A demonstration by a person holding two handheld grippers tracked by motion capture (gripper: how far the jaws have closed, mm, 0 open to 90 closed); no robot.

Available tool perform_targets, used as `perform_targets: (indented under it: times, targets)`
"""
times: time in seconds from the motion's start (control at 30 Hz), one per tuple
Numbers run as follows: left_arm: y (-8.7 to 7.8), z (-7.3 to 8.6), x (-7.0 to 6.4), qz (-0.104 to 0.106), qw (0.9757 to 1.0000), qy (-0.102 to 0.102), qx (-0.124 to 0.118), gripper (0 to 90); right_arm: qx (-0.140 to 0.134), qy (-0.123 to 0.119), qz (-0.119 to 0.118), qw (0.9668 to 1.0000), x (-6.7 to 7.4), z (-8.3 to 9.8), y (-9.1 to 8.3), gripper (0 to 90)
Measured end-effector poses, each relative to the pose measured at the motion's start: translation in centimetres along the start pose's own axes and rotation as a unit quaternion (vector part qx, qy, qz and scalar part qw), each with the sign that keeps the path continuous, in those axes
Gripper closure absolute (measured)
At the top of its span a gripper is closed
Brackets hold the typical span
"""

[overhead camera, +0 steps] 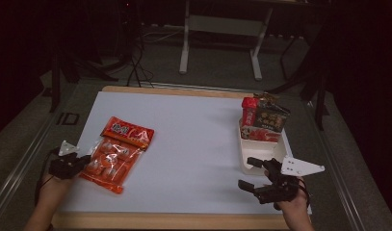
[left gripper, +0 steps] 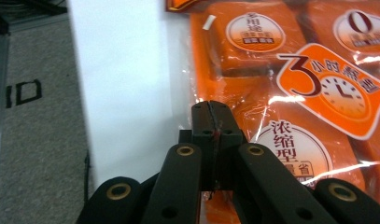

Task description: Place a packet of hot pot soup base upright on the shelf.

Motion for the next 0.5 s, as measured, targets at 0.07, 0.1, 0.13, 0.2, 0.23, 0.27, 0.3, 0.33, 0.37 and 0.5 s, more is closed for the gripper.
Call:
perform_targets:
  times: [0.07, 0.1, 0.13, 0.2, 0.23, 0.27, 0.3, 0.33, 0.37, 0.5]
  targets:
    - [0.1, -0.1, -0.8, 0.010, 0.9999, 0.001, -0.001, 90.0, 0.001, -0.001, 0.001, 1.0000, 0.0, 0.1, 0.0, 14.7]
    - [0.1, -0.1, -1.3, 0.014, 0.9999, 0.001, -0.002, 90.0, 0.002, 0.000, 0.001, 1.0000, 0.0, 0.1, -0.1, 14.7]
    - [0.1, -0.1, -1.7, 0.019, 0.9998, 0.003, -0.001, 90.0, 0.002, 0.001, 0.001, 1.0000, 0.0, 0.1, -0.1, 14.7]
    - [0.2, -0.2, -2.6, 0.031, 0.9995, 0.005, -0.002, 90.0, 0.001, 0.001, 0.000, 1.0000, 0.0, 0.1, -0.1, 14.7]
    - [0.2, -0.2, -2.6, 0.031, 0.9995, 0.005, -0.002, 90.0, 0.001, 0.001, 0.000, 1.0000, 0.0, 0.1, -0.1, 14.7]
    - [0.2, -0.3, -3.7, 0.042, 0.9991, 0.010, -0.002, 90.0, 0.001, 0.001, 0.000, 1.0000, 0.0, 0.1, -0.1, 14.7]
    - [0.3, -0.3, -4.2, 0.046, 0.9989, 0.010, -0.003, 90.0, 0.000, 0.000, -0.001, 1.0000, 0.1, 0.0, -0.2, 14.6]
    - [0.3, -0.4, -4.7, 0.051, 0.9986, 0.012, -0.004, 90.0, 0.001, -0.001, 0.001, 1.0000, 0.1, 0.1, -0.2, 14.7]
    - [0.3, -0.4, -5.1, 0.056, 0.9983, 0.011, -0.004, 90.0, 0.001, 0.000, 0.000, 1.0000, 0.1, 0.1, -0.2, 14.7]
    - [0.4, -0.6, -6.6, 0.068, 0.9976, 0.015, 0.001, 90.0, -0.001, -0.002, 0.000, 1.0000, 0.2, 0.0, -0.2, 14.7]
Point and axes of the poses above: each handheld gripper's, and its own axes: y roughly forward along the jaws, z roughly out of its underside, x roughly to its left, the point moved 10 cm from there along y, roughly forward along the jaws
